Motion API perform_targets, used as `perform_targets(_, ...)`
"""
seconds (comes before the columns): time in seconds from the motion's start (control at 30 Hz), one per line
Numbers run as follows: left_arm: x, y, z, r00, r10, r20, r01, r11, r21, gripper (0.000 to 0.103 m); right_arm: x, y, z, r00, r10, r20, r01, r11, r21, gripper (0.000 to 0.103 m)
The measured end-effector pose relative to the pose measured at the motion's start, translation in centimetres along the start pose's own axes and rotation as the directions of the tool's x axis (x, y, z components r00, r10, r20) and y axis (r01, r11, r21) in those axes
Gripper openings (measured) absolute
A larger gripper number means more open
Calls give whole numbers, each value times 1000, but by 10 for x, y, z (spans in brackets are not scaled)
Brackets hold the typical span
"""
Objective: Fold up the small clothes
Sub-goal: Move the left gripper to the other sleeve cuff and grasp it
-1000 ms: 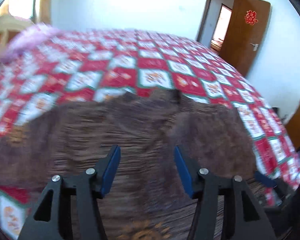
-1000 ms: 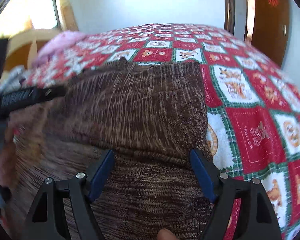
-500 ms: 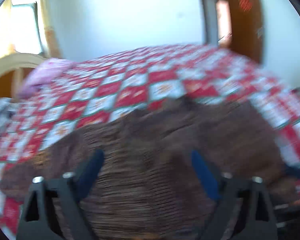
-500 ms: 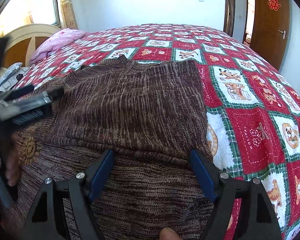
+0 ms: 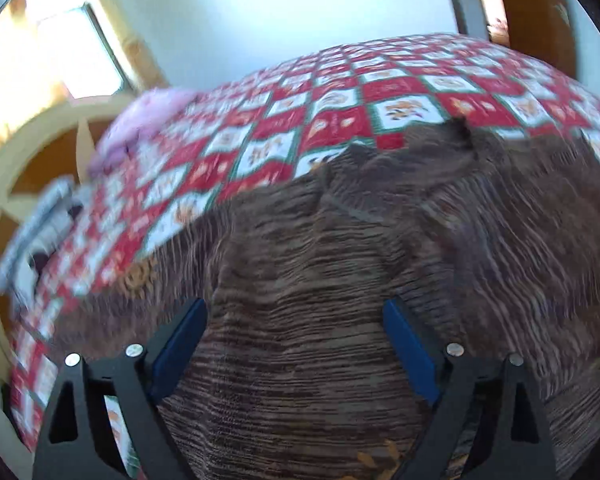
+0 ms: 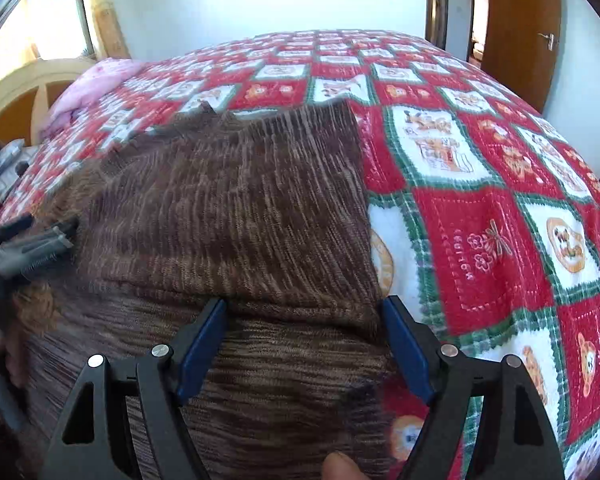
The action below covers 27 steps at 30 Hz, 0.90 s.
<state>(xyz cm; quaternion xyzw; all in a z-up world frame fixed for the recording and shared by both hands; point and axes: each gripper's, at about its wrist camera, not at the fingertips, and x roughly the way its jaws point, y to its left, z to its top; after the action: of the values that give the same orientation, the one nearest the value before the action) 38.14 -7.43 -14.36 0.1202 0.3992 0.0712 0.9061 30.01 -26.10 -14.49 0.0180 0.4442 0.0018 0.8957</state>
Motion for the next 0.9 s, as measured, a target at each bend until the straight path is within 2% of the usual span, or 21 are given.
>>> perform_targets(0.07,-3,16,1,1000,-4,9,4,999,-41,92,-10,2,2,1000,-3,-22,3,1000,6,79)
perform_targets(0.13,-10,29,-5,999,-1,36,3,999,-54,92,-21,3,2,999,24,34,-25,999,28,79)
perform_targets(0.2,-16,47,-12,998,6,58,-1,997,-79,96,-25,12,2,996,9,93,-9,1000,7,79)
perform_targets(0.27,-17,68,-18,998,19,64,-12,994,-113,97,-8,26,-1,999,33,36,-32,998,-48,79)
perform_targets(0.3,-18,80,-21,998,28,61,-20,992,-127,97,-2,34,-3,1000,16,17,-15,996,-89,79)
perform_targets(0.33,-18,91,-25,998,41,55,-33,990,-138,97,-6,46,-7,997,-46,57,55,985,-163,79)
perform_targets(0.37,-18,102,-28,997,57,50,-49,988,-148,97,-11,52,-10,995,-67,78,81,979,-188,79)
perform_targets(0.43,-17,129,-35,995,92,37,-84,980,-180,97,-24,63,-15,990,-69,126,96,969,-228,79)
perform_targets(0.5,-17,158,-43,992,124,25,-116,969,-218,97,-32,75,-21,988,-20,155,63,960,-273,79)
perform_targets(0.57,-13,187,-51,985,174,2,-168,954,-250,97,-25,86,-27,991,1,131,41,947,-318,79)
perform_targets(0.6,-10,198,-56,982,188,-14,-185,948,-260,97,-18,87,-28,995,-1,98,31,949,-313,79)
perform_targets(0.67,-4,220,-66,976,209,-62,-218,932,-291,97,-23,82,-27,994,12,108,20,956,-293,79)
perform_targets(0.77,3,249,-82,973,206,-108,-231,908,-350,97,-25,81,-30,993,37,109,-3,956,-294,79)
perform_targets(0.9,9,282,-104,973,172,-151,-222,869,-442,97,-26,85,-33,991,10,133,32,949,-315,79)
